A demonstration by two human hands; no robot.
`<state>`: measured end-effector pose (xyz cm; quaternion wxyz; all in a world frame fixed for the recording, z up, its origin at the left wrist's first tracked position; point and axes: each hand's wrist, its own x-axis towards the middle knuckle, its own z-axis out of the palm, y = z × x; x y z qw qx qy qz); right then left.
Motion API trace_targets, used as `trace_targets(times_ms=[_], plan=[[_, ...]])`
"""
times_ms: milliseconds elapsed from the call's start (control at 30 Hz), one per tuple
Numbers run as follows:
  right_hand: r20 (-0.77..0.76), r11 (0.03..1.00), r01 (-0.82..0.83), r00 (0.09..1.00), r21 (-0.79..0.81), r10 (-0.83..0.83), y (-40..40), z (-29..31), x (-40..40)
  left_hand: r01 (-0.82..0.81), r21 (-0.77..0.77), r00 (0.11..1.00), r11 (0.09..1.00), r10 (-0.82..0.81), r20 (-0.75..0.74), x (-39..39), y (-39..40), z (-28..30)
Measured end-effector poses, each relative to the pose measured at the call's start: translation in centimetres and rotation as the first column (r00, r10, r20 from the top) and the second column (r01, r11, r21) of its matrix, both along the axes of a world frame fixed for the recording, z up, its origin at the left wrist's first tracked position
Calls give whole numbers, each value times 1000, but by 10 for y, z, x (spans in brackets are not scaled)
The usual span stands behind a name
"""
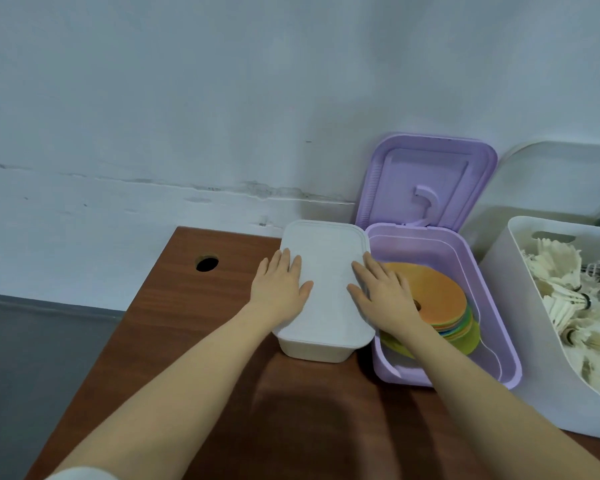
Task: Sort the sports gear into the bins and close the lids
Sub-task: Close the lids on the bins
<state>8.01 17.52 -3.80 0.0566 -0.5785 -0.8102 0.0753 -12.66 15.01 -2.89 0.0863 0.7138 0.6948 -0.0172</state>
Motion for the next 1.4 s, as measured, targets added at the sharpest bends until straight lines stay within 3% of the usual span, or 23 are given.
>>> trace_targets(times_ms=[267, 433, 633, 867, 1100, 1267, 1400], plan=[[18, 999, 17, 1000, -40, -16, 42, -7, -7, -55, 48, 998, 997, 54, 20, 3, 39, -10], [-125, 999, 20, 992, -50, -26, 39, -13, -15, -48, 81, 997, 996, 43, 62, -5, 40, -19], [-187, 998, -31, 982, -50, 21, 26, -11, -30, -57, 103, 994, 993, 47, 95, -21, 26, -19], [-57, 999, 11, 998, 53, -8, 23, -11, -31, -61, 90, 985, 994, 45, 168, -26, 21, -18], [-6, 999, 33, 999, 30, -33, 24, 0, -31, -38, 90, 995, 995, 30, 91, -25, 24, -7], [-98, 1000, 15, 995, -10, -16, 22, 17, -24, -22, 197, 993, 980, -2, 119, -19, 27, 9], [-147, 993, 82, 987, 83, -69, 28, 37, -4, 36, 288, 993, 957, -66, 97, 5, 41, 32]])
